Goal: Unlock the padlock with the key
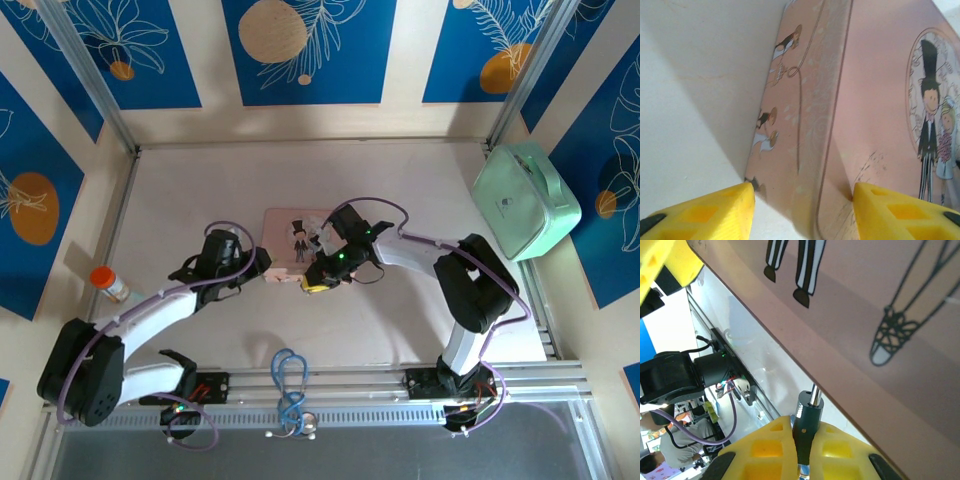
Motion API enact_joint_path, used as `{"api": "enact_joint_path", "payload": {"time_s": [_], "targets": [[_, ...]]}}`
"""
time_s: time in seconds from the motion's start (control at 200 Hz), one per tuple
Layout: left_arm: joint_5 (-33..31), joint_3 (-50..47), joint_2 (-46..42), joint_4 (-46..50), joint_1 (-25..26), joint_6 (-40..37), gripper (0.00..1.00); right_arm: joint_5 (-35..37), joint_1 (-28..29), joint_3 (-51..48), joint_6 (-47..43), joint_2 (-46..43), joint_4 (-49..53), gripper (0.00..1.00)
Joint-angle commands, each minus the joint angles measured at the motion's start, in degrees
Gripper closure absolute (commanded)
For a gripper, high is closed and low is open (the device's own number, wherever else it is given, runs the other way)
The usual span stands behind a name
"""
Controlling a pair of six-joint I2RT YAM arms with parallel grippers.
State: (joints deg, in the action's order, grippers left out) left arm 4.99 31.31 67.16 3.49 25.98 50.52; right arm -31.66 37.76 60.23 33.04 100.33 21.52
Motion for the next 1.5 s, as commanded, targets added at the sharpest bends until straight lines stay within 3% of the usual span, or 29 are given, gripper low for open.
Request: {"api": "enact_joint_path", "payload": {"time_s": [0.0, 0.185, 0.32, 0.42, 0.555, 0.725, 0.95, 1.08, 1.336, 1.496], "targets": [[-1.72, 1.06, -4.69, 6.33, -0.14, -0.23, 0.38, -2.10, -1.02, -4.46, 1.39, 5.39, 1.92, 1.00], [-3.76, 1.07, -16.04, 13.09, 0.04, 3.92, 0.29, -1.84, -0.41, -4.30, 3.34, 5.13, 0.54, 1.00], [-0.71, -1.31, -22.82, 14.11, 0.78, 10.08, 0.34, -1.06, -0.06, -4.39, 3.61, 4.81, 0.57, 1.00], [-2.17, -5.73, -26.68, 10.68, 6.35, 17.06, 0.39, -1.12, 0.29, -4.76, 4.08, 4.39, 0.37, 1.00], [-8.97, -8.05, -27.78, 7.58, 15.66, 22.05, 0.39, 0.86, 1.28, -4.71, 5.08, 3.52, 1.19, 1.00], [-10.67, -8.47, -23.36, 2.98, 18.13, 22.79, 0.38, 8.31, 3.39, -3.30, 5.76, 2.49, 5.79, 1.00], [-12.15, -14.62, -14.39, -16.30, 22.73, 30.56, 0.42, 7.40, 6.02, -4.41, 10.16, 0.74, 3.28, 1.00], [-14.66, -12.92, -13.60, -15.85, 22.98, 29.95, 0.43, 9.47, 7.02, -4.87, 13.55, 1.07, 3.53, 1.00], [-13.84, -14.07, -6.01, -26.40, 23.01, 31.74, 0.51, 3.63, 5.41, -9.70, 20.43, 1.86, -4.67, 1.00], [-14.30, -13.29, -5.05, -25.64, 23.04, 30.70, 0.53, 6.60, 5.51, -9.30, 20.24, 2.80, -0.20, 1.00]]}}
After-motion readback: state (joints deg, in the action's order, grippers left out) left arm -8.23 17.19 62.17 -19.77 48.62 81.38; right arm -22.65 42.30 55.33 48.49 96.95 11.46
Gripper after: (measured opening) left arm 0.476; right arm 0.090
